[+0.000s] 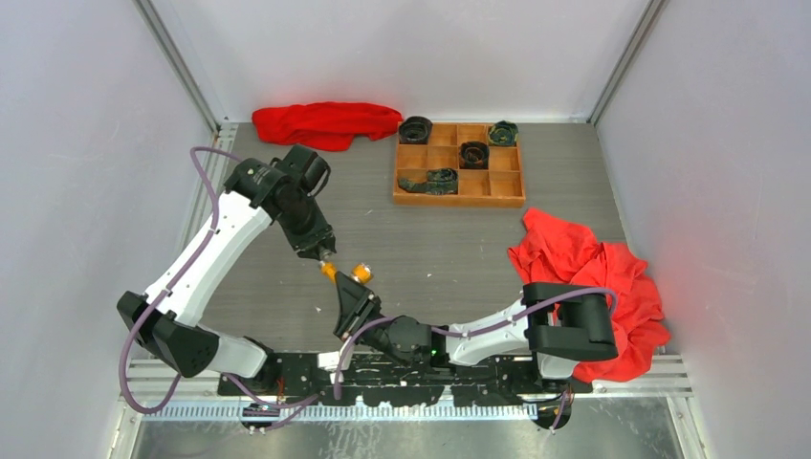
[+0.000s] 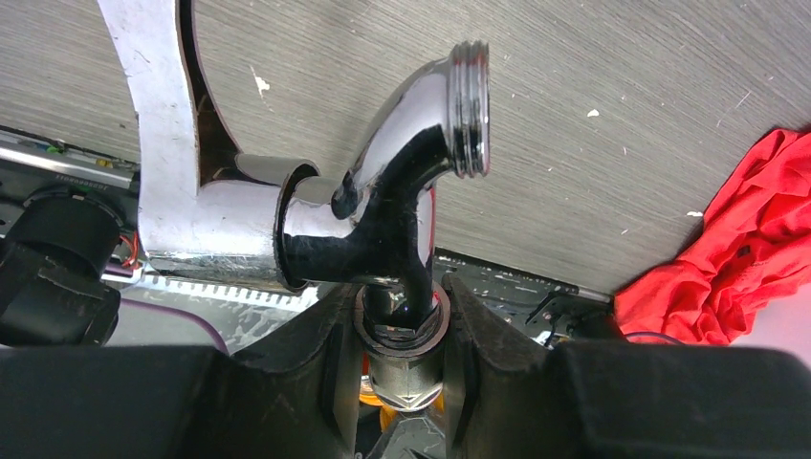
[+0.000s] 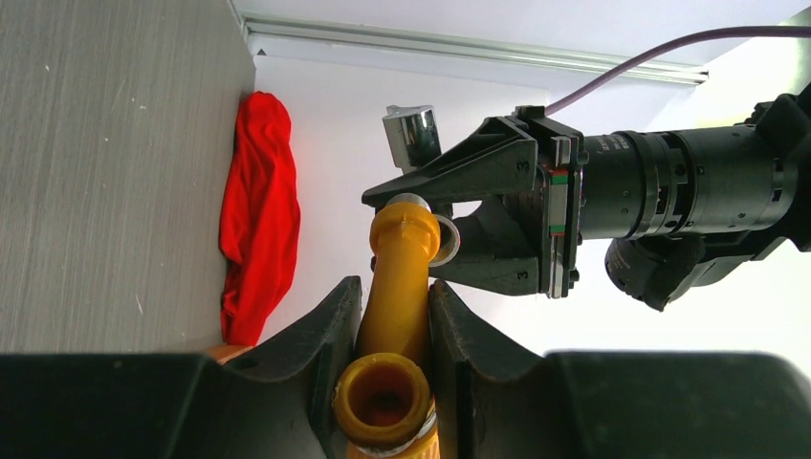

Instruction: Install the water faucets

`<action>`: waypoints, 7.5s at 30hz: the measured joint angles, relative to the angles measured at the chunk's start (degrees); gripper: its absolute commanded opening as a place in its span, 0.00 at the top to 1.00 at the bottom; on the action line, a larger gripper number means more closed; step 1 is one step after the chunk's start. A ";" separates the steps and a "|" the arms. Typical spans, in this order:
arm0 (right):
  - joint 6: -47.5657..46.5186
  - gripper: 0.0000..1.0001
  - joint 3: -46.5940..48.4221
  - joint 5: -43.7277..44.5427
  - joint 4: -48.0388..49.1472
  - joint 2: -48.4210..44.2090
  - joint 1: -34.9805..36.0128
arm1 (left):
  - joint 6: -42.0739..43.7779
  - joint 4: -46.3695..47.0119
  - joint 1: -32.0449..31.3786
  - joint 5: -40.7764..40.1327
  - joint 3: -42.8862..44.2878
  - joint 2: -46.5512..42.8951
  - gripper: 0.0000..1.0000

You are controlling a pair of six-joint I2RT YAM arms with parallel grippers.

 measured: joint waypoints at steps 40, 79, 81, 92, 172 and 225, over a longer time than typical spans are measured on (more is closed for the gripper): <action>2.51 0.99 3.93 7.74 1.27 1.97 0.00 | -1.51 2.25 -0.28 -2.58 -0.83 -0.83 1.00; 51.69 0.99 5.62 6.78 2.14 -2.14 -1.68 | -5.99 9.46 -0.46 -3.78 -6.23 -5.55 1.00; 57.57 0.99 4.87 5.79 2.43 -3.28 -2.56 | -6.71 10.29 -0.42 -3.85 -6.73 -6.40 1.00; 79.06 1.00 1.07 3.76 7.37 -5.81 -6.16 | -10.32 14.71 -0.42 -3.28 -8.48 -7.85 1.00; 92.78 1.00 -6.64 -31.04 8.74 -9.77 -17.77 | -18.99 33.05 -0.94 -6.69 -32.48 -31.32 1.00; 96.59 0.17 -1.20 -44.13 -8.50 -16.39 -21.66 | -12.20 48.92 -1.05 -5.25 -34.29 -30.97 1.00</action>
